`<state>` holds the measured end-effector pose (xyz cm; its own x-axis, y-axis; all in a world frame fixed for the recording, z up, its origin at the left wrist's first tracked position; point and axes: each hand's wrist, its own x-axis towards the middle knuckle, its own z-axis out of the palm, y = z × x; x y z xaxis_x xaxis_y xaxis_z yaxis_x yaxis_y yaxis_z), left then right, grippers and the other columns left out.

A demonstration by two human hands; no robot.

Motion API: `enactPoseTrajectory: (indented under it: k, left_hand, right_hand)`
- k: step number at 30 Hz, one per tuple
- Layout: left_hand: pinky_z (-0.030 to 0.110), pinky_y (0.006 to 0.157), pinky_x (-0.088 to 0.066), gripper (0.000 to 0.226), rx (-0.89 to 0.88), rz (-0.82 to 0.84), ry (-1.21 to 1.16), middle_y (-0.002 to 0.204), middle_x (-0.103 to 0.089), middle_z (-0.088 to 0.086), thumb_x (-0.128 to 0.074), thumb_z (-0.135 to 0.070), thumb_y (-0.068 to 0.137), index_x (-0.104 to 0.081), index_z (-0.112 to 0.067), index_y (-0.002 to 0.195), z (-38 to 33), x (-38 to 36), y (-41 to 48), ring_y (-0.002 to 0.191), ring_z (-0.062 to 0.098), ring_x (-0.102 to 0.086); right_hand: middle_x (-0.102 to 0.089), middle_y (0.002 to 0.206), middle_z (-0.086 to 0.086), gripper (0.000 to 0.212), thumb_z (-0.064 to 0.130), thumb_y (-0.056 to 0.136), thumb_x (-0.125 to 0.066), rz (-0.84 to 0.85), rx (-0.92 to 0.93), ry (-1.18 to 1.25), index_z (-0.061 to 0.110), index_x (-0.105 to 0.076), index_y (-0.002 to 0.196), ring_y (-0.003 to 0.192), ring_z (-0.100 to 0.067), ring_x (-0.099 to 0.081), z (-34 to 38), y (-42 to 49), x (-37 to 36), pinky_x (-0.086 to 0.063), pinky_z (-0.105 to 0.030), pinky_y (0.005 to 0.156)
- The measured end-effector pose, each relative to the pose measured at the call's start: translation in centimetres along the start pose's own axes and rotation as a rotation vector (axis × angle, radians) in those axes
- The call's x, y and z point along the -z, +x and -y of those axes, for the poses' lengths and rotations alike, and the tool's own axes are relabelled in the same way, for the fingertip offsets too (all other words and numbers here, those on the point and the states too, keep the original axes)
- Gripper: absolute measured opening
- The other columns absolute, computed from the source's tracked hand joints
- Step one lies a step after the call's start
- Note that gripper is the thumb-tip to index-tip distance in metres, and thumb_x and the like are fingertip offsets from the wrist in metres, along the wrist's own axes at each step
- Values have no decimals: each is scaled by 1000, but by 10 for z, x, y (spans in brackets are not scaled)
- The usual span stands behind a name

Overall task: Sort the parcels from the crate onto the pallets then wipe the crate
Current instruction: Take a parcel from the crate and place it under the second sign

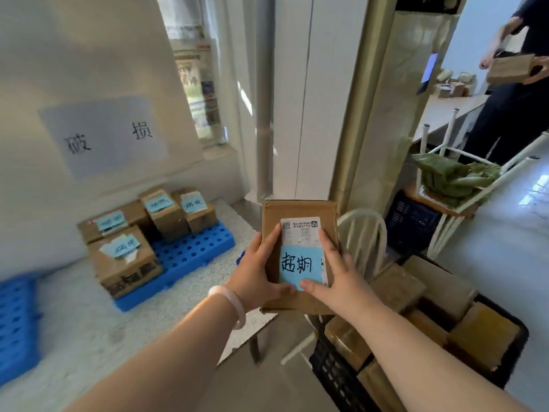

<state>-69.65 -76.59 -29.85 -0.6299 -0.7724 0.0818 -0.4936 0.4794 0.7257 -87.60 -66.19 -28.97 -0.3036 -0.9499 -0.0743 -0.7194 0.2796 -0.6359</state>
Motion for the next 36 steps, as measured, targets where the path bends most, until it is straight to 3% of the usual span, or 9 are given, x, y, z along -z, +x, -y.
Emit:
enactPoseTrajectory:
  k: [2, 5, 8, 11, 16, 21, 24, 30, 36]
  left_hand:
    - [39, 119, -30, 121, 55, -72, 35, 158, -16, -4, -88, -34, 69, 6, -65, 138, 14, 14, -23, 141, 13, -23]
    - [49, 120, -25, 120, 163, -126, 40, 163, -5, -6, -84, -54, 62, 11, -74, 132, 37, 40, -60, 149, 21, -13]
    - [48, 121, -25, 121, 263, -173, 20, 162, 2, -16, -87, -39, 69, 12, -77, 128, 56, 65, -100, 150, 18, -11]
    - [48, 120, -28, 121, 310, -241, -19, 161, 0, -17, -87, -38, 69, 10, -80, 127, 74, 85, -131, 149, 18, -12]
    - [43, 119, -31, 120, 315, -265, 19, 160, 4, -16, -86, -37, 71, 6, -67, 141, 107, 122, -181, 148, 17, -15]
    - [43, 119, -31, 118, 379, -272, 57, 160, 6, -18, -87, -40, 68, 3, -67, 139, 157, 185, -247, 147, 18, -16]
    - [46, 119, -30, 120, 420, -326, 82, 160, 3, -14, -87, -50, 63, 6, -75, 135, 190, 224, -288, 147, 21, -16]
    - [49, 117, -32, 120, 542, -351, 85, 161, 0, -9, -72, -73, 44, 11, -80, 129, 254, 283, -362, 148, 25, -17]
    - [51, 117, -31, 125, 643, -359, 49, 162, 2, -9, -74, -73, 42, 13, -78, 132, 300, 316, -416, 148, 26, -15]
  right_hand:
    - [-16, 151, 3, 103, 53, 84, -68, 54, 61, 29, 74, 23, 126, 133, -22, -38, 17, 3, -19, -45, -41, 104]
    - [-14, 154, 3, 108, 51, 83, -71, 150, 158, 55, 72, 22, 132, 137, -22, -36, 45, 5, -47, -41, -41, 109]
    - [-13, 157, 3, 114, 51, 80, -74, 237, 242, 19, 66, 23, 136, 140, -22, -33, 77, 4, -76, -37, -39, 111]
    - [-10, 158, 6, 118, 52, 76, -78, 292, 318, 5, 66, 25, 133, 141, -20, -30, 109, 5, -100, -36, -39, 112]
    - [-11, 156, 9, 120, 48, 73, -82, 331, 374, 51, 70, 20, 134, 137, -16, -32, 161, -2, -145, -43, -40, 108]
    - [13, 158, 13, 118, 49, 74, -81, 412, 428, 50, 74, 18, 133, 146, -20, -19, 233, -25, -215, -34, -44, 116]
    - [17, 158, 15, 113, 48, 74, -80, 412, 490, 48, 77, 11, 133, 148, -20, -14, 283, -37, -258, -32, -45, 117]
    - [16, 158, 13, 112, 54, 68, -83, 507, 546, 18, 81, 11, 123, 150, -19, -4, 362, -55, -344, -25, -39, 120]
    - [5, 160, 8, 113, 45, 70, -85, 633, 547, 11, 65, 3, 139, 148, -19, -12, 421, -71, -397, -26, -37, 117]
